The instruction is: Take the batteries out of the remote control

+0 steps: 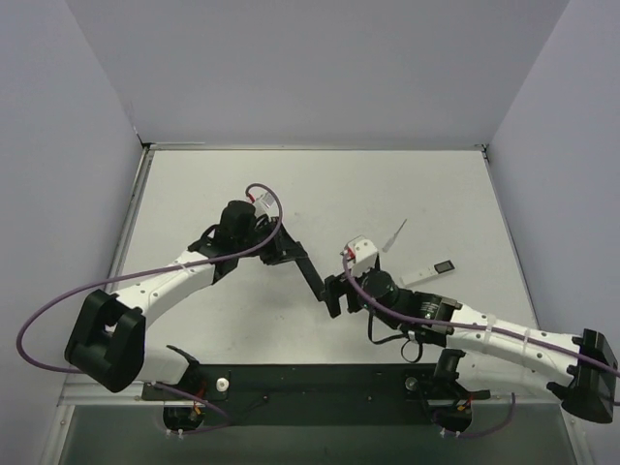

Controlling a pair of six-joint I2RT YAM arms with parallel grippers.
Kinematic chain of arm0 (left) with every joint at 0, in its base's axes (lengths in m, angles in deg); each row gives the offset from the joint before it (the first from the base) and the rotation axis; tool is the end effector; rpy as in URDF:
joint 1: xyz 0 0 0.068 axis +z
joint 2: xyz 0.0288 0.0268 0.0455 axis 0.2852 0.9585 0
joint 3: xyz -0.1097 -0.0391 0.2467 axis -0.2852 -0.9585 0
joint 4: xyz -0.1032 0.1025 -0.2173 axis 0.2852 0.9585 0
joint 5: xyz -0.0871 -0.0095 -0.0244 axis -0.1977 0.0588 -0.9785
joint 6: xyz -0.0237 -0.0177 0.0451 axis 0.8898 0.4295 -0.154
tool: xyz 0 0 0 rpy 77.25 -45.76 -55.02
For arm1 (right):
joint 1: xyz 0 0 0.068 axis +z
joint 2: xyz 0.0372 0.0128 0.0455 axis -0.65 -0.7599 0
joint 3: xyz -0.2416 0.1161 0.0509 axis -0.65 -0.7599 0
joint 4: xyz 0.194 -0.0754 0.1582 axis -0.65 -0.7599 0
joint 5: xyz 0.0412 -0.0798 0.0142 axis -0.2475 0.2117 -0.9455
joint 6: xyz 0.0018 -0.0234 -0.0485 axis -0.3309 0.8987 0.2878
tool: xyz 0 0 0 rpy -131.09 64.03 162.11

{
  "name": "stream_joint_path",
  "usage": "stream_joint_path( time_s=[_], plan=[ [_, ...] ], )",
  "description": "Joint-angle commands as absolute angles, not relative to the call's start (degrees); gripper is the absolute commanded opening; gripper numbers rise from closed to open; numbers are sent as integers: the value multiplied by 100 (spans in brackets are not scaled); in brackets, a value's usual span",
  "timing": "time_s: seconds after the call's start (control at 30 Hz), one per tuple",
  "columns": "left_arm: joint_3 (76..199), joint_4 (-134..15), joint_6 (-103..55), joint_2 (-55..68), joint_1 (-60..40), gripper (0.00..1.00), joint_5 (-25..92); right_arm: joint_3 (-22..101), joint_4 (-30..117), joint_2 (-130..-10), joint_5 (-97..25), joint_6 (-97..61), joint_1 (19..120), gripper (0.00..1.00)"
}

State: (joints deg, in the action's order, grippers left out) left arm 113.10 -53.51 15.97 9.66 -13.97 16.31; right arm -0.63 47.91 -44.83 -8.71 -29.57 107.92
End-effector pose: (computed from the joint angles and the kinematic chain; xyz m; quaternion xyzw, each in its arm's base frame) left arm 0.2479 -0.1640 0.2375 -0.0575 0.8692 -0.4431 0.2121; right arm 0.0976 0.2040 0.2726 -0.2358 0.7609 0.3041 0.5224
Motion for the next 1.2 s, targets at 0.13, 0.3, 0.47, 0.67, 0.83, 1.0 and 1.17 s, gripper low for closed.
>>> stream_joint_path(
  time_s=[0.13, 0.3, 0.47, 0.67, 0.83, 1.0, 1.17],
  plan=[
    [11120, -7107, 903, 460, -1252, 0, 357, -719, 5928, -4222, -5744, -4552, 8285, 82],
    [10575, -8468, 964, 223, -1261, 0, 225, -834, 6870, -4505, -6814, -5011, 7746, 82],
    [10399, -8768, 920, 178, -1261, 0, -29, -597, 7001, -4865, -7166, -5134, 7737, 82],
    [10452, -9163, 1270, 486, -1243, 0, -592, -342, 7168, -5375, -7201, -5301, 7737, 78],
    [10478, -9638, 1640, 679, -1173, 0, -741, -386, 7407, -5454, -7210, -5495, 7728, 70],
    [10495, -9735, 1711, 741, -1085, 0, -803, -447, 7336, -5384, -7087, -5556, 7719, 61],
    [10487, -9805, 1720, 759, -1006, 0, -873, -456, 7284, -5375, -7026, -5697, 7606, 60]
  ],
)
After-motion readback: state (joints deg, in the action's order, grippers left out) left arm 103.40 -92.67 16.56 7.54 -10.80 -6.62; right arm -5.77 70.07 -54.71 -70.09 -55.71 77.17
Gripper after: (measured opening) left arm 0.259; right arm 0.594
